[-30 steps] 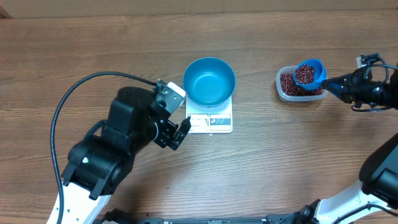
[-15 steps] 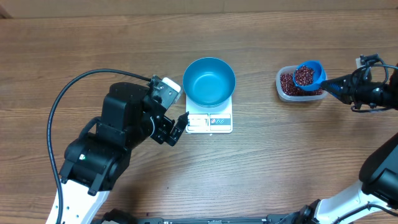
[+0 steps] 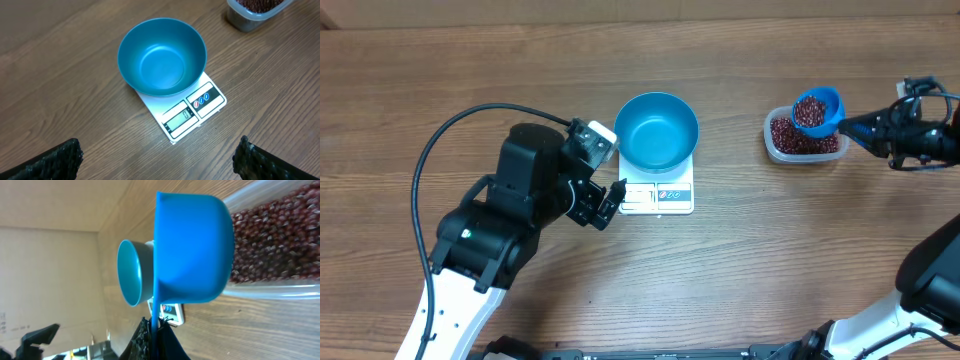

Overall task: Scoop item into bowl and weigh 150g on scale
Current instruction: 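Carry the filled scoop over the teal bowl with the right gripper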

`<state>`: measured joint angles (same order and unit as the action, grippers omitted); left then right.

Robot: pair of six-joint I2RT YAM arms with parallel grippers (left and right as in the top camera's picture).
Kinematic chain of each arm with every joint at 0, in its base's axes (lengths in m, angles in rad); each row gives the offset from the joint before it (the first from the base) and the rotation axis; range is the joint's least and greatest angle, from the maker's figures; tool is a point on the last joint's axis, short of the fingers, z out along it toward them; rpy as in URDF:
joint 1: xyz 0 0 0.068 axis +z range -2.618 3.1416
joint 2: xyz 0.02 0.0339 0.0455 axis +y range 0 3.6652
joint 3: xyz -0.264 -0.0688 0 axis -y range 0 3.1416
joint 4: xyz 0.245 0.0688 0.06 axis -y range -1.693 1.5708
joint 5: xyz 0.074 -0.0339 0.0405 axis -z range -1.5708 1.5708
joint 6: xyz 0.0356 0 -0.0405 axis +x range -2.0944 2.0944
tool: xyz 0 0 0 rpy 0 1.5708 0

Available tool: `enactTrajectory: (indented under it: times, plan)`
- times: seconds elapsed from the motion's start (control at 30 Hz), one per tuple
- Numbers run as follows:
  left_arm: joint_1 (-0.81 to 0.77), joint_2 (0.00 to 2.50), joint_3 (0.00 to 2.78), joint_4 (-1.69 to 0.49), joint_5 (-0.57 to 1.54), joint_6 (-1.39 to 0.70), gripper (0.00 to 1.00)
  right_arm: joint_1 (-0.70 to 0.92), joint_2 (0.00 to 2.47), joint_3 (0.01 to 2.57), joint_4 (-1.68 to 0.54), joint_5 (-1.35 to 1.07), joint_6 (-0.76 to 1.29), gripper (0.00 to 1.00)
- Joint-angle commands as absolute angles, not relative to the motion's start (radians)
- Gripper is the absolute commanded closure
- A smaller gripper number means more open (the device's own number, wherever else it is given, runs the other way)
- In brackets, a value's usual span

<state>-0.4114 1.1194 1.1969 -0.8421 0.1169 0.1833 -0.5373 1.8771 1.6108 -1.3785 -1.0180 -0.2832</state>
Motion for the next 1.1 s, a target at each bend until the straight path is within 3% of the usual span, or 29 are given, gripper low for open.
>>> enactTrajectory:
  times: [0.0, 0.33, 0.67, 1.07]
  plan:
    - [-0.406, 1.147, 1.200, -0.833, 0.131, 0.176, 0.00, -0.482, 1.874, 1.715, -1.434, -1.007, -0.280, 0.96]
    - [-0.406, 1.150, 1.200, -0.832, 0.128, 0.176, 0.00, -0.255, 1.874, 1.855, -1.492, -0.959, -0.204, 0.96]
    - [-0.406, 1.150, 1.200, -0.825, 0.128, 0.176, 0.00, -0.019, 1.874, 1.855, -1.296, -0.908, -0.044, 0.96]
    - [-0.406, 1.150, 1.200, -0.811, 0.128, 0.176, 0.00, 0.213, 1.874, 1.855, -1.147, -0.506, 0.064, 0.96]
